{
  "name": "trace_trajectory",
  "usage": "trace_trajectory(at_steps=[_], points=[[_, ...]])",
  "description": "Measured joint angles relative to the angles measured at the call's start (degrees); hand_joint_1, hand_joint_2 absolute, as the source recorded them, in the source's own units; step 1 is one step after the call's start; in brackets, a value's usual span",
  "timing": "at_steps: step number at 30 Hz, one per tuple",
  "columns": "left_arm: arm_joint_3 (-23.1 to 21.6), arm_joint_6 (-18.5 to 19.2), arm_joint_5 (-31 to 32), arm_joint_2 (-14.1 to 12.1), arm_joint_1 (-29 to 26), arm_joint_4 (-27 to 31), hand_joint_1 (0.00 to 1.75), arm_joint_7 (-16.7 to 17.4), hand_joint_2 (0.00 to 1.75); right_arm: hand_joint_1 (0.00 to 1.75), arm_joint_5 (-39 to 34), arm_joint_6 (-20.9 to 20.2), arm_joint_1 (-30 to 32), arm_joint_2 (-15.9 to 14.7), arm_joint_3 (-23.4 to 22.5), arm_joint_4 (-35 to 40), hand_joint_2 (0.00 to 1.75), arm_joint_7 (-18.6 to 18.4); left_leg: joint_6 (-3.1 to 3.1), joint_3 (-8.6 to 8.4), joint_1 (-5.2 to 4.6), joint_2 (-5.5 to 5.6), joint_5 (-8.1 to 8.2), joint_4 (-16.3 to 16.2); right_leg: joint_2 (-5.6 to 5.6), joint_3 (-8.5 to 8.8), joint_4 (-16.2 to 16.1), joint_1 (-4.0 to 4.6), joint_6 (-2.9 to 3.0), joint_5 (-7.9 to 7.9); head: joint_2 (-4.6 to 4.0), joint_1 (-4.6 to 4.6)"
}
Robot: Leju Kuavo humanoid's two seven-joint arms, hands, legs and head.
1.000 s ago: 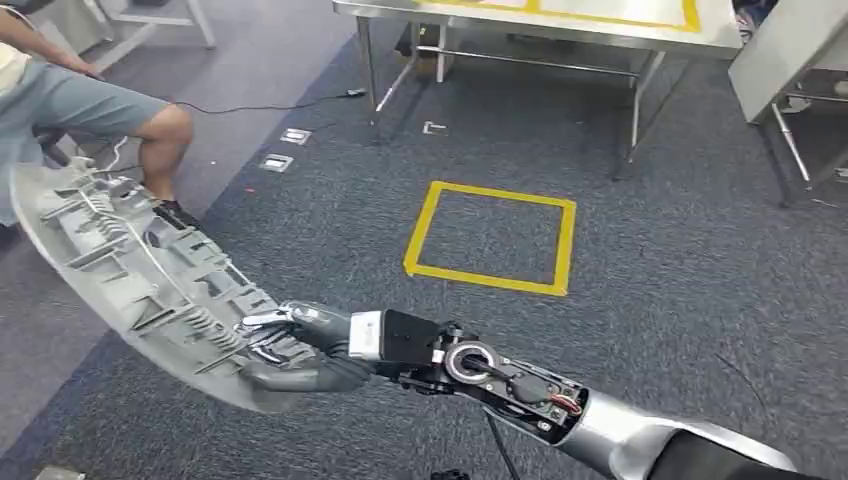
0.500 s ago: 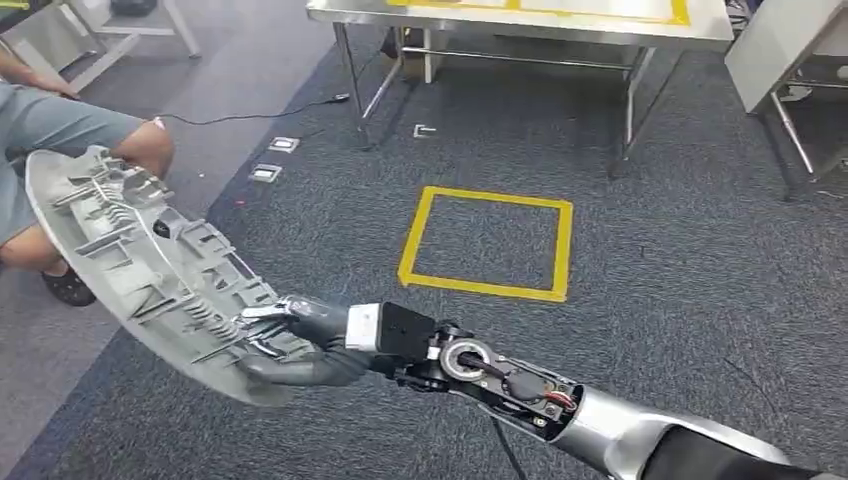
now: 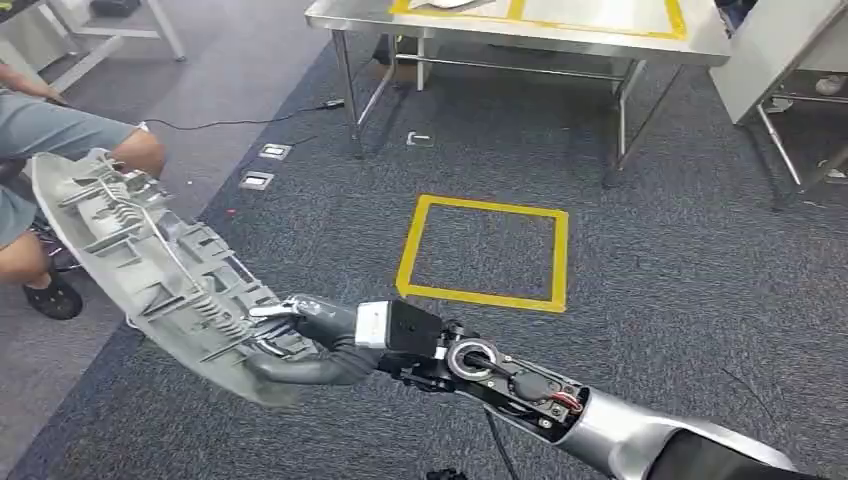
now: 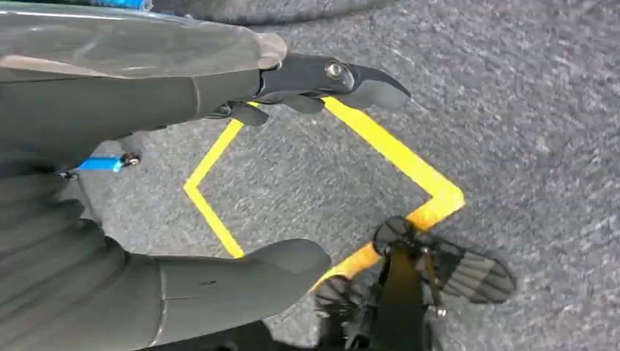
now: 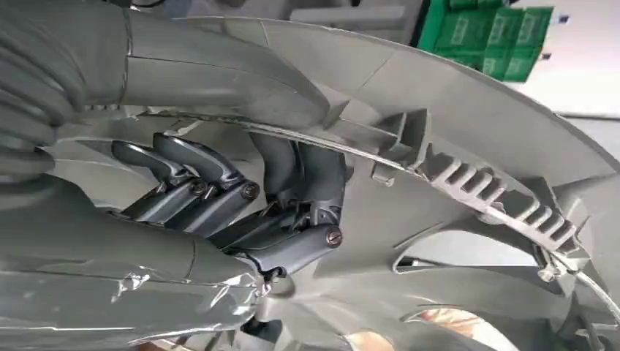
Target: Take the parts from the cabinet and place them on the table.
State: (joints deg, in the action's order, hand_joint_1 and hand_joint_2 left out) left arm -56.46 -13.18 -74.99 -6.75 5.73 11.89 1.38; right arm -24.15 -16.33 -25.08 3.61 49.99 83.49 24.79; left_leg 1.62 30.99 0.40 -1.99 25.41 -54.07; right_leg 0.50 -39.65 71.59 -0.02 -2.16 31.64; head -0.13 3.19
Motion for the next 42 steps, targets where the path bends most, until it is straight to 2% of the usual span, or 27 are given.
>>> trace_trajectory(at_steps=[2, 3, 4, 5, 6, 8, 9, 11, 13, 14, 16, 17, 19, 20, 23, 24, 25, 26, 28, 30, 32, 34, 35, 38, 39, 40, 42], points=[[0.0, 0.0, 0.0, 0.1, 0.0, 0.0, 0.00, 0.0, 1.75, 1.75, 0.0, 0.0, 0.0, 0.0, 0.0, 0.0, 1.75, 0.0, -0.20, -1.73, -0.07, -0.80, 1.14, 0.0, -0.85, 3.44, -9.9, 0.08, 0.75, -6.65, 0.00, 0.48], [0.0, 0.1, 0.0, 0.1, 0.0, 0.0, 0.00, 0.0, 1.75, 1.75, 0.0, 0.0, -0.1, 0.0, 0.0, 0.0, 1.75, 0.0, -0.37, -2.48, -0.11, -1.23, 1.75, 0.0, -2.36, 4.90, -14.4, 0.31, 1.24, -9.40, 0.00, 0.70], [0.0, 0.1, 0.0, 0.2, 0.0, 0.0, 0.00, 0.0, 1.75, 1.75, 0.0, 0.0, -0.1, 0.0, 0.0, -0.1, 1.75, 0.0, -0.68, -2.98, -0.24, -1.66, 2.11, 0.0, -4.13, 5.07, -14.6, 1.09, 1.31, -7.41, -0.02, 0.37], [0.0, 0.2, 0.0, 0.1, 0.1, 0.0, 0.00, 0.0, 1.75, 1.75, 0.0, 0.0, -0.5, 0.0, 0.0, -0.1, 1.75, 0.1, -1.09, -2.82, -0.38, -1.97, 2.37, 0.0, -4.03, 5.70, -16.3, 1.27, 1.93, -6.30, 0.00, 0.68], [0.0, 0.2, 0.1, 0.1, 0.2, 0.0, 0.00, -0.1, 1.75, 1.75, 0.0, 0.0, -0.5, 0.0, 0.0, -0.1, 1.75, 0.1, -1.52, -3.35, -0.56, -2.80, 2.70, 0.1, -3.27, 6.29, -16.1, 1.22, 2.58, -7.67, -0.02, 0.71], [0.0, 0.4, 0.1, 0.1, 0.3, 0.0, 0.00, -0.2, 1.75, 1.75, 0.0, 0.4, -0.4, 0.0, -0.1, -0.1, 1.75, 0.0, -1.81, -4.08, -0.59, -3.17, 2.74, -0.8, -1.57, 7.41, -16.5, 0.80, 3.26, -7.38, 0.00, 0.04], [0.0, 0.4, 0.0, 0.1, 0.4, 0.0, 0.00, -0.2, 1.75, 1.75, -0.1, 0.5, -0.2, 0.0, -0.2, -0.1, 1.75, -0.1, -1.99, -3.30, -0.33, -2.02, 3.12, -2.7, -1.17, 7.96, -17.0, 0.54, 3.33, -7.33, -0.02, 0.02], [0.0, 0.4, 0.0, 0.1, 0.4, 0.0, 0.00, -0.3, 1.75, 1.75, -0.6, 0.9, -0.3, 0.0, -0.2, -0.2, 1.75, -0.1, -2.54, 1.64, -0.14, 0.96, 5.68, -11.0, -0.14, 8.48, -17.2, 0.18, 3.61, -7.15, -0.02, -0.67], [0.0, 0.4, 0.0, 0.2, 0.2, 0.0, 0.00, -0.3, 1.75, 1.75, -1.1, 0.9, -0.2, 0.0, -0.3, -0.3, 1.75, -0.1, -2.99, 7.66, 0.04, 1.49, 9.21, -19.1, 1.40, 8.90, -17.2, 0.14, 3.77, -6.60, 0.00, -1.11], [0.0, 0.4, 0.0, 0.2, 0.1, 0.0, 0.00, -0.3, 1.75, 1.75, -1.2, 0.9, -0.1, 0.0, -0.3, -0.4, 1.75, -0.1, -3.17, 9.42, 0.15, 1.50, 9.58, -20.2, 2.31, 9.35, -17.2, 0.12, 3.75, -6.26, 0.00, -1.18], [0.0, 0.4, 0.0, 0.1, 0.0, 0.0, 0.00, -0.3, 1.75, 1.75, -1.2, 1.0, 0.1, 0.0, -0.3, -0.7, 1.75, -0.2, -3.08, 9.15, 0.27, 1.68, 6.01, -15.2, 4.01, 10.61, -17.2, -0.01, 3.56, -5.38, 0.00, -1.35], [0.0, 0.4, 0.0, 0.0, 0.0, 0.0, 0.00, -0.3, 1.75, 1.75, -1.2, 1.2, 0.2, 0.0, -0.4, -0.8, 1.75, -0.2, -3.08, 7.84, 0.40, 2.21, 2.34, -10.1, 4.82, 11.32, -17.2, -0.12, 3.34, -4.90, 0.00, -1.46], [0.0, 0.4, 0.0, -0.1, -0.2, 0.0, 0.00, -0.3, 1.75, 1.75, -1.2, 1.6, 0.1, -0.1, -0.5, -0.9, 1.75, -0.2, -3.21, 6.40, 0.79, 6.14, -4.72, -1.3, 6.07, 11.84, -17.0, -0.03, 2.71, -4.02, 0.00, -1.90], [0.0, 0.4, 0.0, -0.2, -0.2, 0.0, 0.00, -0.3, 1.75, 1.75, -1.2, 1.7, 0.1, -0.1, -0.5, -1.0, 1.75, -0.1, -2.27, 6.45, 0.73, 6.20, -3.28, -1.3, 7.06, 11.52, -16.7, 0.02, 2.43, -3.51, 0.00, -2.14], [0.0, 0.4, 0.0, 0.1, 0.0, 0.0, 0.00, -0.3, 1.75, 1.75, -1.1, 2.2, 0.4, -0.1, -1.0, -1.1, 1.75, -0.1, -1.00, 5.29, 0.73, 4.22, -3.60, -1.0, 7.79, 12.23, -16.8, 0.22, 1.67, -2.70, 0.00, -1.64], [0.0, 0.4, 0.0, 0.3, 0.0, 0.0, 0.00, -0.3, 1.75, 1.75, -1.1, 2.4, 0.4, -0.2, -1.0, -1.1, 1.75, -0.2, -0.83, 4.90, 0.83, 3.81, -3.49, -0.9, 7.36, 12.27, -16.6, 0.05, 1.55, -2.25, 0.00, -1.55], [0.0, 0.4, 0.1, 0.2, 0.0, 0.0, 0.00, -0.3, 1.75, 1.75, -0.9, 2.9, 0.4, -0.3, -1.2, -1.1, 1.75, 0.0, -0.29, 4.13, 0.68, 3.33, -3.04, -0.9, 2.65, 10.74, -13.6, 0.46, 0.94, -1.36, 0.00, -1.13], [0.0, 0.4, 0.3, 0.2, 0.0, 0.0, 0.00, -0.3, 1.75, 1.75, -0.5, 3.2, 0.4, -0.3, -1.2, -1.1, 1.75, 0.2, 0.04, 3.64, 0.50, 2.63, -2.59, -0.9, 1.06, 8.42, -9.1, 0.35, 0.62, 0.05, 0.00, -0.62], [0.0, 0.4, 0.3, 0.2, 0.0, 0.0, 0.00, -0.3, 1.75, 1.75, -0.1, 3.6, 0.5, -0.4, -1.4, -1.1, 1.75, 0.4, 0.17, 2.79, 0.25, 1.41, -1.64, -0.9, 0.07, 2.82, 0.2, 0.11, 0.44, 3.86, 0.00, -0.35], [0.0, 0.4, 0.4, 0.2, 0.0, 0.0, 0.00, -0.3, 1.75, 1.75, 0.0, 3.9, 0.8, -0.6, -1.4, -1.2, 1.75, 0.4, 0.24, 1.42, 0.02, 0.38, -0.57, -0.9, -0.02, 0.71, 1.5, 0.13, 0.46, 3.65, 0.00, 0.00], [-0.1, 0.4, 0.4, 0.2, -0.1, 0.0, 0.00, -0.3, 1.75, 1.75, 0.2, 4.0, 0.9, -0.7, -1.4, -1.4, 1.75, 0.4, 0.12, -0.31, -0.26, 0.15, 0.57, -0.9, -0.09, 3.05, -6.3, 0.31, 1.17, -2.03, 0.00, 0.50], [-0.1, 0.5, 0.4, 0.5, -0.1, 0.0, 0.00, -0.3, 1.75, 1.75, 0.7, 4.5, 0.9, -0.7, -1.7, -1.4, 1.75, 0.5, 0.06, -1.35, -0.27, -0.52, 1.50, -0.5, -1.40, 5.68, -15.1, 1.29, 3.00, -8.65, 0.00, 0.39], [-0.1, 0.5, 0.5, 0.5, 0.1, 0.0, 0.00, -0.3, 1.75, 1.75, 1.0, 4.6, 0.8, -0.7, -1.7, -1.4, 1.75, 0.5, -0.18, -1.68, -0.49, -0.56, 1.55, -0.4, -1.70, 5.62, -15.6, 1.57, 3.14, -6.53, 0.00, -0.18], [-0.1, 0.5, 0.6, 0.4, 0.3, 0.0, 0.00, -0.3, 1.75, 1.75, 1.8, 5.1, 0.9, -0.8, -1.9, -1.4, 1.75, 0.2, -1.12, -2.66, -0.55, -0.83, 1.49, -0.3, -1.11, 7.01, -17.3, 1.21, 3.98, -7.28, 0.00, 0.24], [-0.1, 0.5, 0.6, 0.3, 0.3, 0.0, 0.00, -0.3, 1.75, 1.75, 1.9, 5.1, 1.0, -0.8, -1.9, -1.4, 1.75, 0.1, -1.39, -2.24, -0.51, -0.41, 2.03, -1.1, -0.88, 8.85, -18.1, 0.67, 3.93, -7.33, 0.00, 0.20], [-0.1, 0.5, 0.6, 0.3, 0.3, 0.0, 0.00, -0.3, 1.75, 1.75, 2.0, 5.1, 0.9, -0.9, -1.9, -1.4, 1.75, 0.0, -1.62, -1.32, -0.34, 0.76, 2.18, -3.7, -0.83, 9.39, -18.4, 0.63, 3.98, -7.30, -0.02, -0.06], [-0.1, 0.5, 0.6, 0.3, 0.3, 0.0, 0.00, -0.3, 1.75, 1.75, 2.0, 5.1, 0.9, -0.9, -1.9, -1.4, 1.75, 0.0, -2.28, 3.88, -0.12, 1.65, 4.85, -12.1, -0.65, 9.88, -18.4, 0.49, 4.28, -6.88, 0.00, -0.90]])
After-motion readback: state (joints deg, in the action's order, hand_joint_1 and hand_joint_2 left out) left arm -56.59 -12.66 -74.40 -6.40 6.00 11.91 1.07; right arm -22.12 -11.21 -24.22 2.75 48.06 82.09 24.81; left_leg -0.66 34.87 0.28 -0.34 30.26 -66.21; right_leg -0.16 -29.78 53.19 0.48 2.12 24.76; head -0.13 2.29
